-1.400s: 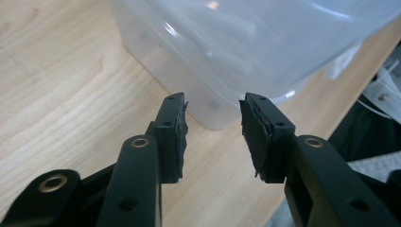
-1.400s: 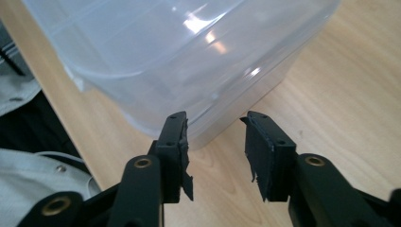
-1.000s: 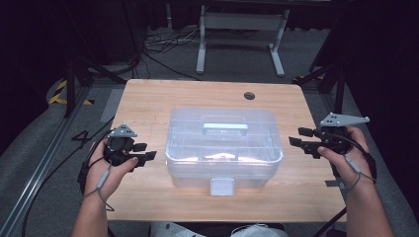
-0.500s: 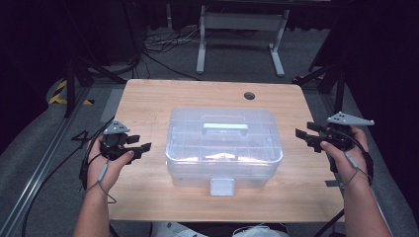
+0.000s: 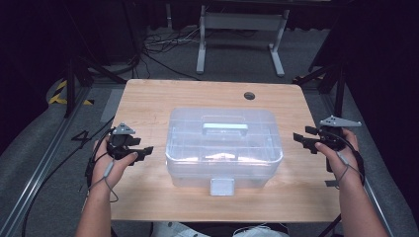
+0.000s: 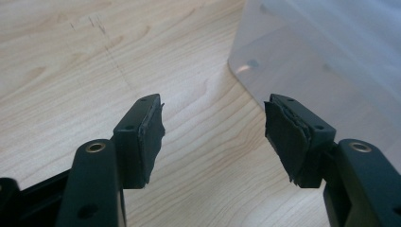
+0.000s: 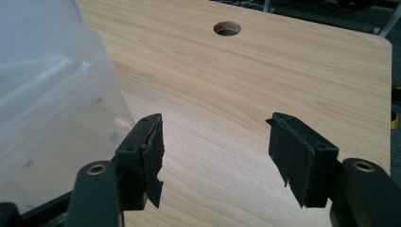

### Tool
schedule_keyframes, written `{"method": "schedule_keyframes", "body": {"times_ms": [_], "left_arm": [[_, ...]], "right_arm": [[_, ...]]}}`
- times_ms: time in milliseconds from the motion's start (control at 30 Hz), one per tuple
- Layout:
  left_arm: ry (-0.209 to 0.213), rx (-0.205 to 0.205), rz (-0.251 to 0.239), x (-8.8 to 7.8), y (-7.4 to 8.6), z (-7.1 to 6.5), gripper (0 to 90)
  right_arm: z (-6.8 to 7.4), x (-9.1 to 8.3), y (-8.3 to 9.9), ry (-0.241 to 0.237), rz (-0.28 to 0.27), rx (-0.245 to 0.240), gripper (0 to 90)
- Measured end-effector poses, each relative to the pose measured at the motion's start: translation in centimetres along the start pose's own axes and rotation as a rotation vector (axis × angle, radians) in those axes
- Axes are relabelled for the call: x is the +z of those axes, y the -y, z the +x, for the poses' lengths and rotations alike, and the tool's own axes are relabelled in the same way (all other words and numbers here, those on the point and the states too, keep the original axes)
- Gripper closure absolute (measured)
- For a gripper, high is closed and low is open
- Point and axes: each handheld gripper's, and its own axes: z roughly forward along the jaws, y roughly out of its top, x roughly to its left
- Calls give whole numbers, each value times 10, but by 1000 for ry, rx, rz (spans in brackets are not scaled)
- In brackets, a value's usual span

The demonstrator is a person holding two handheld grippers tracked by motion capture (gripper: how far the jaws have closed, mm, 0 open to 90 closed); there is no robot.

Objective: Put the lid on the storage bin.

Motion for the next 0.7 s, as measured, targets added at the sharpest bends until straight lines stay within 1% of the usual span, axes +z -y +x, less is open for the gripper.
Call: {"method": "schedule_keyframes", "body": {"times_ms": [33,100,133,200,233,267,367,467,567,667,700], "left_arm": [[5,5,12,3,1,1,376],[1,21,32,7,3,2,373],[3,22,52,9,3,2,373],[0,31,70,12,4,2,368],[-5,40,70,13,4,2,368],[2,31,74,14,5,2,368],[6,28,91,17,6,3,366],[5,31,108,21,8,4,361],[11,37,138,26,10,4,357],[23,35,154,31,12,2,356],[23,35,154,31,12,2,355]], "right_arm": [[-1,2,1,-2,6,6,364],[-2,5,4,-3,19,6,360],[-3,7,5,-5,24,8,357],[-4,11,8,-15,39,16,350],[-4,13,9,-14,43,17,350],[-4,15,10,-13,55,16,350],[-4,22,14,-11,82,12,350],[-4,28,17,-12,104,10,349],[-4,33,21,-10,122,9,345],[-4,38,24,-12,146,4,346],[-4,38,24,-12,146,4,346]]}}
